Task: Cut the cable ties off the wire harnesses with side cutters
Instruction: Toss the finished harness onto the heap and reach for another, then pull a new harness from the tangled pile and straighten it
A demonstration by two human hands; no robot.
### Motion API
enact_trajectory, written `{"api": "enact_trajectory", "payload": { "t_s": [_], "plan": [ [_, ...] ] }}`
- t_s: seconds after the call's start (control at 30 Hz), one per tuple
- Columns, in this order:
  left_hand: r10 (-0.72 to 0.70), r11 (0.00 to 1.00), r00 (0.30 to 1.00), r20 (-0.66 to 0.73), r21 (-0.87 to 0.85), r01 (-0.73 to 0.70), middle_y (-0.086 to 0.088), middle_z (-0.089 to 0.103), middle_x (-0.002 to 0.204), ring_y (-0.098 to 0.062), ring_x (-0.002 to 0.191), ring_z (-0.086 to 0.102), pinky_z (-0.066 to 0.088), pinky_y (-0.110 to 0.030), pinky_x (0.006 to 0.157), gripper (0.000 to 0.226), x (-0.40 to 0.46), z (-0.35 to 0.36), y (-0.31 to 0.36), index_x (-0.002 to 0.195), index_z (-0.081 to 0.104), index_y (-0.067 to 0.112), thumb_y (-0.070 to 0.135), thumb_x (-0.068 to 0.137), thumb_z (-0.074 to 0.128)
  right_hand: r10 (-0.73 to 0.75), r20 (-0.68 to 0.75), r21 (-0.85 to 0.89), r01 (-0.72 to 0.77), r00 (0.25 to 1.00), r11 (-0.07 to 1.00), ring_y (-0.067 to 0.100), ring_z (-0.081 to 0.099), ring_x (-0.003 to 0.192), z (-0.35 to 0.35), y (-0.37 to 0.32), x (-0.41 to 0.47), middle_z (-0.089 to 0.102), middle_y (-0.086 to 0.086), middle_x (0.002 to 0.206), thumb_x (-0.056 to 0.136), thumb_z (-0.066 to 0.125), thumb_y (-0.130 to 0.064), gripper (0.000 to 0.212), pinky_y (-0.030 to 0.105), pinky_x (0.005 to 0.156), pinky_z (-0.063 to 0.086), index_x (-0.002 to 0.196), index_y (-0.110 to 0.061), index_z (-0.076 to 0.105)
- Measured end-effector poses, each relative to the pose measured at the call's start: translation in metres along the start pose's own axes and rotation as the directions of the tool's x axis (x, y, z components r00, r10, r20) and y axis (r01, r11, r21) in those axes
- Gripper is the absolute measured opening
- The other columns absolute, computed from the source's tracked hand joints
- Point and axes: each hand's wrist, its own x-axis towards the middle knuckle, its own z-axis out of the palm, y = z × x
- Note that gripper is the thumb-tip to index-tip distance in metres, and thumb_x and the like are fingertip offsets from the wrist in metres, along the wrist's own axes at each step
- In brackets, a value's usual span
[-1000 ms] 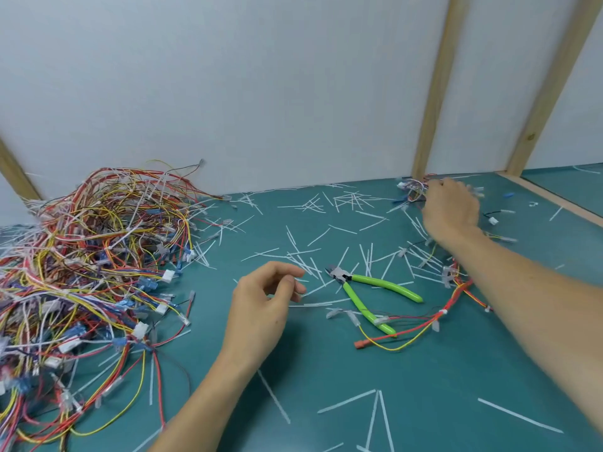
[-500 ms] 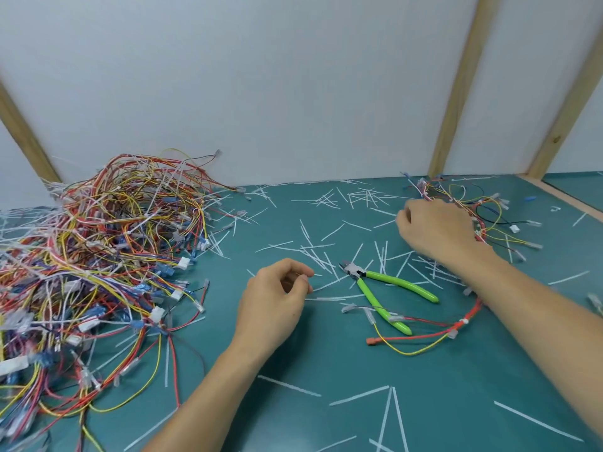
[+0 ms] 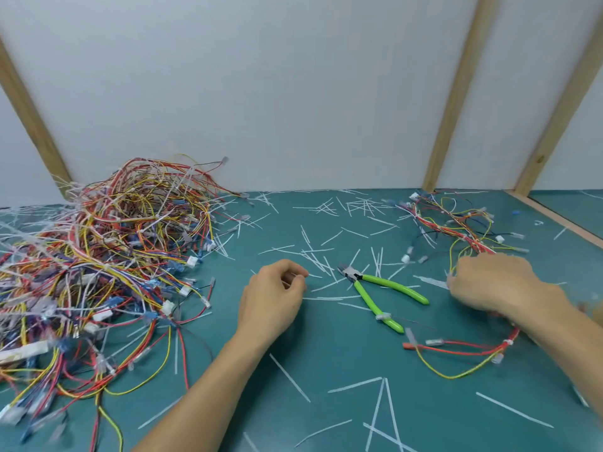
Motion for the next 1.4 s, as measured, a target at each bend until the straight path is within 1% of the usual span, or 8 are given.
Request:
{"api": "enact_trajectory", "payload": {
  "t_s": [0.1, 0.4, 0.6, 0.83, 0.93, 1.1, 1.27, 1.4],
  "plan": [
    [-0.013, 0.998, 1.0, -0.012, 0.058, 0.014, 0.021, 0.067, 0.081, -0.004, 0.079, 0.064, 0.05, -0.028, 0.073, 0.014, 0.001, 0.001, -0.001, 0.092, 0.067, 0.036, 0.028, 0.089, 0.057, -0.133, -0.182, 0.113, 0.155, 0.974, 0.981, 0.03, 0.065, 0.094, -0.01, -0.032, -0.006, 0.07, 0.004, 0.104, 0.102, 0.037, -0.047, 0.031, 0.035, 0.07, 0.04, 0.092, -0.025, 0.055],
    [-0.032, 0.999, 0.998, -0.046, -0.005, 0.032, 0.02, 0.065, 0.086, -0.004, 0.079, 0.063, 0.047, -0.027, 0.07, 0.015, 0.004, -0.001, -0.005, 0.096, 0.067, 0.034, 0.026, 0.09, 0.056, -0.294, -0.127, 0.046, 0.302, 0.947, 0.952, 0.028, 0.055, 0.086, -0.02, -0.098, -0.004, 0.067, 0.003, 0.102, 0.094, 0.056, -0.024, 0.011, 0.033, 0.07, 0.039, 0.103, -0.021, 0.062],
    [-0.03, 0.998, 0.992, -0.122, -0.058, 0.023, 0.022, 0.063, 0.082, -0.002, 0.072, 0.061, 0.048, -0.027, 0.068, 0.017, 0.004, -0.003, -0.006, 0.099, 0.066, 0.034, 0.025, 0.089, 0.056, -0.212, -0.294, 0.259, 0.291, 0.932, 0.921, 0.03, 0.053, 0.077, -0.008, -0.138, -0.003, 0.065, 0.001, 0.088, 0.094, 0.051, -0.027, 0.013, 0.033, 0.064, 0.035, 0.096, -0.02, 0.062],
    [-0.06, 0.985, 0.993, -0.1, -0.168, 0.043, 0.018, 0.063, 0.103, -0.009, 0.082, 0.063, 0.052, -0.04, 0.089, 0.029, 0.009, -0.016, 0.009, 0.119, 0.057, 0.032, 0.026, 0.091, 0.058, -0.065, -0.532, 0.552, 0.404, 0.844, 0.73, 0.017, 0.06, 0.104, 0.019, -0.149, -0.006, 0.063, -0.011, 0.099, 0.099, 0.057, -0.036, 0.023, 0.032, 0.065, 0.04, 0.12, -0.026, 0.058],
    [0.098, 0.991, 0.991, -0.088, 0.099, -0.09, 0.015, 0.064, 0.11, -0.014, 0.095, 0.064, 0.049, -0.034, 0.086, 0.028, 0.024, -0.046, 0.027, 0.119, 0.059, 0.031, 0.033, 0.092, 0.057, -0.094, -0.544, 0.576, 0.453, 0.834, 0.68, 0.012, 0.056, 0.099, 0.019, -0.152, -0.004, 0.061, -0.017, 0.093, 0.1, 0.057, -0.036, 0.019, 0.031, 0.063, 0.036, 0.116, -0.028, 0.061],
    [0.331, 0.769, 0.914, -0.235, 0.629, -0.117, 0.002, 0.071, 0.1, -0.027, 0.09, 0.064, 0.05, -0.036, 0.075, 0.02, 0.066, -0.138, 0.036, 0.099, 0.067, 0.022, 0.028, 0.091, 0.05, -0.107, -0.569, 0.598, 0.5, 0.815, 0.626, 0.01, 0.053, 0.092, 0.02, -0.154, -0.002, 0.062, -0.018, 0.088, 0.1, 0.058, -0.035, 0.015, 0.031, 0.062, 0.038, 0.111, -0.027, 0.064],
    [0.173, 0.618, 0.906, -0.386, 0.759, 0.206, -0.016, 0.06, 0.122, -0.037, 0.109, 0.06, 0.05, -0.048, 0.086, 0.036, 0.107, -0.23, -0.014, 0.124, 0.055, 0.006, 0.027, 0.096, 0.051, -0.106, -0.573, 0.62, 0.515, 0.812, 0.593, 0.01, 0.054, 0.091, 0.021, -0.154, -0.005, 0.063, -0.019, 0.086, 0.099, 0.057, -0.034, 0.01, 0.032, 0.06, 0.045, 0.104, -0.029, 0.065],
    [-0.181, 0.821, 0.933, -0.312, 0.474, 0.318, -0.016, 0.06, 0.135, -0.035, 0.118, 0.059, 0.049, -0.047, 0.101, 0.059, 0.125, -0.252, -0.053, 0.146, 0.043, 0.005, 0.037, 0.099, 0.057, -0.097, -0.572, 0.633, 0.514, 0.814, 0.579, 0.007, 0.053, 0.091, 0.021, -0.157, -0.005, 0.062, -0.02, 0.085, 0.099, 0.057, -0.034, 0.009, 0.03, 0.058, 0.042, 0.099, -0.031, 0.065]
  ]
}}
